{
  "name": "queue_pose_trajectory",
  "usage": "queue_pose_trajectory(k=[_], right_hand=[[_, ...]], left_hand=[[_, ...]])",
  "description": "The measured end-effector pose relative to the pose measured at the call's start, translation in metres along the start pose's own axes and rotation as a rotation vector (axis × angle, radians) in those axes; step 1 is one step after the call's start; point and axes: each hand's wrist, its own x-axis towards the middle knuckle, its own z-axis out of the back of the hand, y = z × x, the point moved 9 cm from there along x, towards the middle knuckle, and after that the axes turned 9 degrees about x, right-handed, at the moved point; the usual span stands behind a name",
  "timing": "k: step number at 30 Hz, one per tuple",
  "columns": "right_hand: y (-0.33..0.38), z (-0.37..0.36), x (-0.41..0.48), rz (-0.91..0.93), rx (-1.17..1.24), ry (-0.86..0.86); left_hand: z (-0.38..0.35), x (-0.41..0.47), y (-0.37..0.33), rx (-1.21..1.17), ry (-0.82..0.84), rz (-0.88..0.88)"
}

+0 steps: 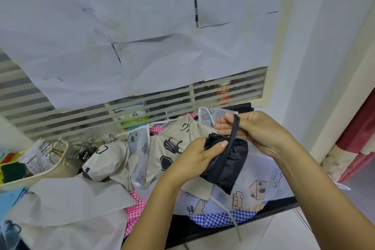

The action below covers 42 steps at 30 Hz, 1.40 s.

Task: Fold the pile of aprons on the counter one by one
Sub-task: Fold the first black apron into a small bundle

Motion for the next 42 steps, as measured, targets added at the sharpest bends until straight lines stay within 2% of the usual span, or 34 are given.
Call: queue_pose_trajectory(k=[5,8,10,13,15,17,19,22,25,29,31,34,38,42], right_hand=[[0.003,0.008,0.013,-0.005,0.271,-0.091],[0.004,0.004,0.024,0.014,0.312,-0.136],[0.011,0.0,0.026,0.066,0.225,-0.155],[0.041,-0.007,0.026,0.254,-0.102,-0.199],[0.064,-0.019,0.027,0.395,-0.195,-0.164],[0.078,-0.035,0.032,0.443,-0.249,-0.084],[0.081,-0.053,0.04,0.385,-0.287,0.038],[0.081,-0.089,0.044,0.211,-0.271,0.31],[0.085,-0.114,0.047,0.013,-0.116,0.504],[0.1,-0.147,0.055,-0.112,0.133,0.621],[0.112,-0.157,0.063,-0.062,0.142,0.562],[0.134,-0.174,0.073,0.105,0.01,0.564],[0.152,-0.207,0.074,0.301,-0.414,0.677],[0.162,-0.232,0.085,0.399,-0.691,0.582]], left_hand=[[0.01,0.005,-0.018,0.009,-0.022,-0.07],[0.018,0.008,-0.017,-0.024,-0.037,-0.068],[0.022,0.009,-0.013,-0.039,-0.035,-0.038],[0.031,0.011,-0.01,0.001,-0.031,-0.013],[0.047,0.01,-0.015,-0.005,-0.06,-0.018],[0.06,0.01,-0.021,0.034,-0.043,-0.027],[0.069,0.009,-0.028,0.105,0.015,-0.035],[0.092,0.006,-0.034,0.108,0.026,-0.061],[0.119,0.005,-0.035,0.076,0.019,-0.084],[0.158,0.006,-0.04,0.068,-0.056,-0.122],[0.18,0.007,-0.042,0.034,-0.124,-0.127],[0.205,0.007,-0.048,0.005,-0.174,-0.155],[0.228,0.003,-0.044,-0.003,-0.139,-0.158],[0.256,0.0,-0.036,0.028,-0.139,-0.177]])
